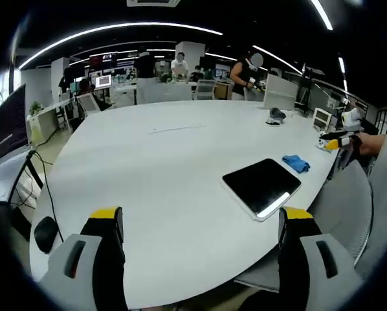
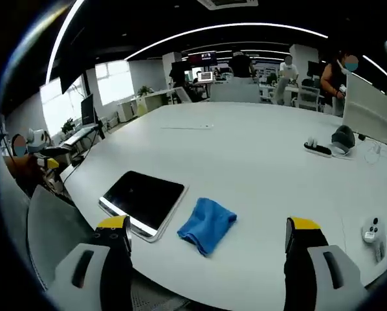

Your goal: Wipe the mirror surface with the cleaning cloth until all visible marks leave the cleaned area.

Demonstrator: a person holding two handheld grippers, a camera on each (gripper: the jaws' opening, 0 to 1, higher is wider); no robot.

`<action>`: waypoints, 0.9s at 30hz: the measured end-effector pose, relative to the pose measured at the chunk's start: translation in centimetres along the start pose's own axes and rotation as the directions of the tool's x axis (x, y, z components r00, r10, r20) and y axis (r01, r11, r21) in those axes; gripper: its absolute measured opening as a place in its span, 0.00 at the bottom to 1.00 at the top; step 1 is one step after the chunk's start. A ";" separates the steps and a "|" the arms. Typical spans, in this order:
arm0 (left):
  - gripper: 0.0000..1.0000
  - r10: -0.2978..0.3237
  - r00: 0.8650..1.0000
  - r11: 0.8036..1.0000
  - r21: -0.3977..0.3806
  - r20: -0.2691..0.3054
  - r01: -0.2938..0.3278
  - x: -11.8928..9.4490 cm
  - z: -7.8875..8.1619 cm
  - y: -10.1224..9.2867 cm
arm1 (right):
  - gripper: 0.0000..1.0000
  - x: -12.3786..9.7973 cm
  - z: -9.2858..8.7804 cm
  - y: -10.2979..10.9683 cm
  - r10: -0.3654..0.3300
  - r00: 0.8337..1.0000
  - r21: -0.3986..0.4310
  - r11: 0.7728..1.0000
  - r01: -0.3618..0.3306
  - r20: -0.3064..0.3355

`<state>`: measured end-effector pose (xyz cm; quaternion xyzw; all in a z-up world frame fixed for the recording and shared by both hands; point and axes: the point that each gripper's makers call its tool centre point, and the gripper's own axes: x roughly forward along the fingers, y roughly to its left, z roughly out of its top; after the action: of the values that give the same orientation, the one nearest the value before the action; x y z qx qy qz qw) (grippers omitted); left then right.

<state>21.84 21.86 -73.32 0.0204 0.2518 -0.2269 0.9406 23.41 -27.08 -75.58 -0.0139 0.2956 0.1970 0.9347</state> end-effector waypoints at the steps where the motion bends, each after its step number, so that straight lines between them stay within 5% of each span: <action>1: 0.99 0.003 1.000 1.000 -0.002 0.002 -0.003 -0.1 0.0 0.1 | 0.98 0.0 0.1 0.0 0.001 1.000 -0.004 1.000 -0.001 0.002; 12: 0.99 -0.009 1.000 1.000 -0.028 0.022 0.010 0.3 0.9 -0.4 | 0.92 0.5 0.5 0.1 -0.008 1.000 0.015 1.000 0.008 -0.012; 27: 0.99 -0.042 0.999 0.999 -0.010 0.011 0.042 1.9 0.8 0.1 | 0.99 -0.3 1.3 -0.2 -0.056 0.998 0.059 0.997 0.056 -0.003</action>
<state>23.68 21.02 -73.52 0.0093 0.2482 -0.2454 0.9371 23.99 -27.17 -74.36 0.0052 0.3014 0.1620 0.9396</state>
